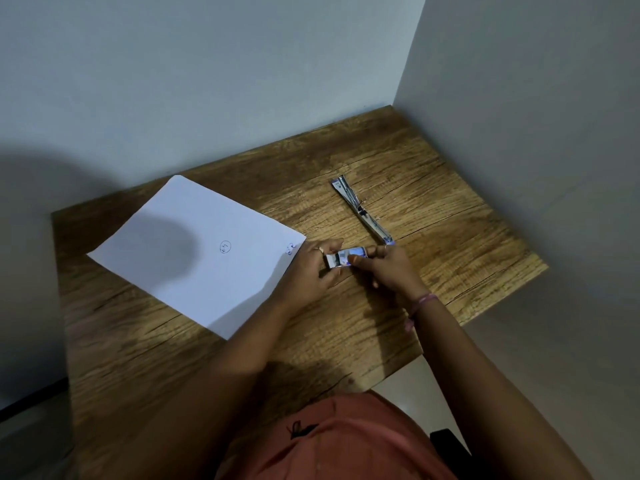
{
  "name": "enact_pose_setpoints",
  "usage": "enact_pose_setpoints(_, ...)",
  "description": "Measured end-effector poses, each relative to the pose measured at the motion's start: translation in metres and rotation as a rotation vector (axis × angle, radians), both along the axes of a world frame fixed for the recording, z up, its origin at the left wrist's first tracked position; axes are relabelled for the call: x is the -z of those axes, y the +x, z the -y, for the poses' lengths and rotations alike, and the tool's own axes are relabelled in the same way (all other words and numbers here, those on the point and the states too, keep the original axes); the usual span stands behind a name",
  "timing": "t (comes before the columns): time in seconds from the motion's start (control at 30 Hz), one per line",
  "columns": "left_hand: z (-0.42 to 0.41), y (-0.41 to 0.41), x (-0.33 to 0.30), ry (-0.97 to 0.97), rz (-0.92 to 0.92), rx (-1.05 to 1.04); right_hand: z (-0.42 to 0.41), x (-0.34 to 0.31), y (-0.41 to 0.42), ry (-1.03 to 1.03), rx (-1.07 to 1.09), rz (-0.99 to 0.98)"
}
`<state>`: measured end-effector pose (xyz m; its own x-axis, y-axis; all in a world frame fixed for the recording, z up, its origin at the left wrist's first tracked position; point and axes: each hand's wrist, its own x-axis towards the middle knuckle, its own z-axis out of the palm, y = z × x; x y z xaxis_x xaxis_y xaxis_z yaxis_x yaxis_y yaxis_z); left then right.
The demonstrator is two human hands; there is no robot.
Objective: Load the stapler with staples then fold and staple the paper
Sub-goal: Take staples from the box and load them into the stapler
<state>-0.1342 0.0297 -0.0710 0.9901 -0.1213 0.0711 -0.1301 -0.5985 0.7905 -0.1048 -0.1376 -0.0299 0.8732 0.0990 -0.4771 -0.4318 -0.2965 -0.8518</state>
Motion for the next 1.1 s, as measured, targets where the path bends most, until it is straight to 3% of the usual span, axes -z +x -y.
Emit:
enact_pose_setpoints(0.1, -0.003, -0.003, -0.003, -0.071, -0.015, -0.02, 0.001, 0.003, 0.001, 0.019, 0.028, -0.027)
enact_pose_setpoints(0.37, -0.001, -0.006, 0.003, -0.045, 0.035, -0.058, 0.001, 0.007, 0.003, -0.039, -0.008, -0.009)
enact_pose_setpoints(0.57, -0.001, -0.004, 0.007, -0.042, 0.03, -0.056, 0.003, -0.004, 0.002, -0.374, -0.094, 0.312)
enact_pose_setpoints(0.67, -0.001, -0.003, 0.007, -0.035, 0.029, -0.053, 0.001, -0.01, 0.003, -0.578, -0.343, 0.649)
enact_pose_setpoints(0.73, -0.001, -0.004, 0.006, -0.042, 0.047, -0.055, -0.003, -0.013, 0.007, -0.703, -0.582, 0.761)
enact_pose_setpoints(0.87, 0.0, -0.004, 0.002, -0.061, 0.038, -0.054, -0.014, -0.014, 0.021, -0.889, -0.845, 0.811)
enact_pose_setpoints(1.1, 0.001, -0.004, 0.002, -0.037, 0.043, -0.054, -0.025, -0.017, 0.032, -1.025, -0.918, 0.822)
